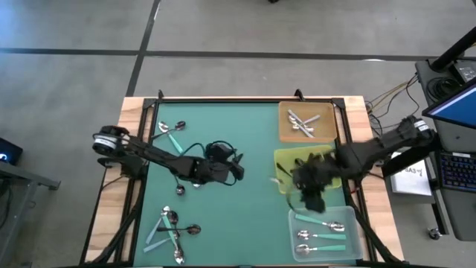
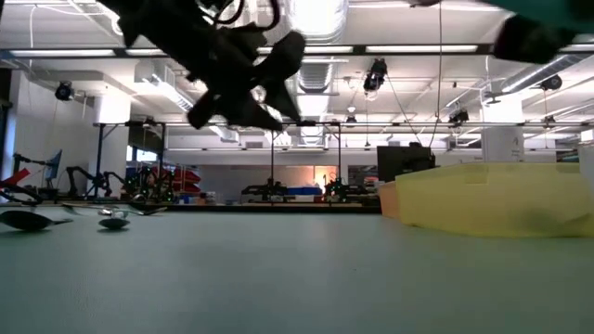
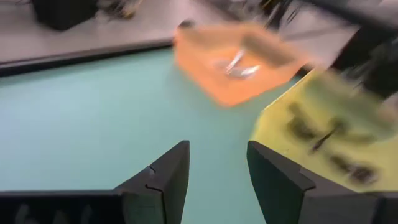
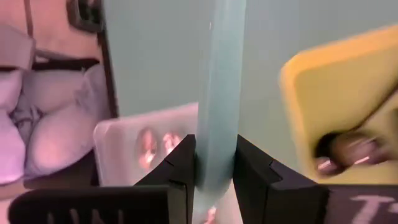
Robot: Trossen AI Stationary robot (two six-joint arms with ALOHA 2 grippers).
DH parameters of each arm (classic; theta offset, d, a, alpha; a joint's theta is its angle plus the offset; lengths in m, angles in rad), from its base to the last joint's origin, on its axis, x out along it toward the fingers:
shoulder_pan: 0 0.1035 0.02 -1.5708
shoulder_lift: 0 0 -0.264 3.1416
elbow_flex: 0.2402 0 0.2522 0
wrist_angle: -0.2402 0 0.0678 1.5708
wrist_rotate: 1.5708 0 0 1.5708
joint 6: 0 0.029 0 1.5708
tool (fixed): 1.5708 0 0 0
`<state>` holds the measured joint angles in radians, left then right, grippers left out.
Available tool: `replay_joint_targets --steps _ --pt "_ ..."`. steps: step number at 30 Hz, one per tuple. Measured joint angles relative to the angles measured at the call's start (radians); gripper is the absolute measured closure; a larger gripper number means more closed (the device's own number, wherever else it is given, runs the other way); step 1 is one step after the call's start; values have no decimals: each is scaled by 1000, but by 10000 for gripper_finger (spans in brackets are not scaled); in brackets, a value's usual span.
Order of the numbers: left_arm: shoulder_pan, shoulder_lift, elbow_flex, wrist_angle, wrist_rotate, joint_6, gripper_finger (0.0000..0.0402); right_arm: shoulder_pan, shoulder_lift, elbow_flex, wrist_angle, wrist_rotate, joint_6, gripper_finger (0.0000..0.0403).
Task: Sort silverware by color (type)
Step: Put the green spoon into the transparent bin, then put the blue spoon into the orange bin
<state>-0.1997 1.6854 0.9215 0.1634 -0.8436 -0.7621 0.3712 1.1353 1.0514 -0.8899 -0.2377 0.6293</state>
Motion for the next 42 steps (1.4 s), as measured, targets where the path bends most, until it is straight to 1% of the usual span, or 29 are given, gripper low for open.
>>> replay_joint_targets --steps 3,5,8,10,13,17,20,25,27,30,32,34,37,42 --pt "0 -51 0 -235 0 -84 258 157 -2 -47 34 57 143 338" --pt "0 -86 0 -406 5 -150 259 245 10 -77 74 60 232 338" --pt "-1 -135 0 -630 49 -241 261 358 38 -115 120 62 353 338" --pt "-2 -163 0 -750 78 -289 261 413 64 -125 141 55 402 338" --pt "-6 -198 0 -873 125 -323 261 480 106 -128 138 35 452 338" --pt "-6 -240 -1 -971 203 -326 261 531 178 -129 140 -46 497 338" --pt "-6 -260 -1 -1041 233 -360 261 543 236 -129 139 -103 505 338" --pt "-6 -259 -1 -1181 335 -484 261 546 312 -129 130 -116 526 338" --pt "-6 -244 -1 -1240 369 -539 261 546 328 -129 129 -138 517 313" --pt "-7 -214 -1 -1313 406 -613 261 546 336 -127 102 -162 490 244" --pt "-7 -191 -2 -1319 427 -647 261 545 334 -126 64 -177 476 206" --pt "-5 -167 -3 -1316 444 -676 261 545 324 -125 32 -182 470 178" --pt "-4 -123 -4 -1315 444 -749 261 545 302 -125 -25 -183 448 155" --pt "-2 -51 -4 -1289 446 -858 261 545 272 -124 -93 -183 410 147"
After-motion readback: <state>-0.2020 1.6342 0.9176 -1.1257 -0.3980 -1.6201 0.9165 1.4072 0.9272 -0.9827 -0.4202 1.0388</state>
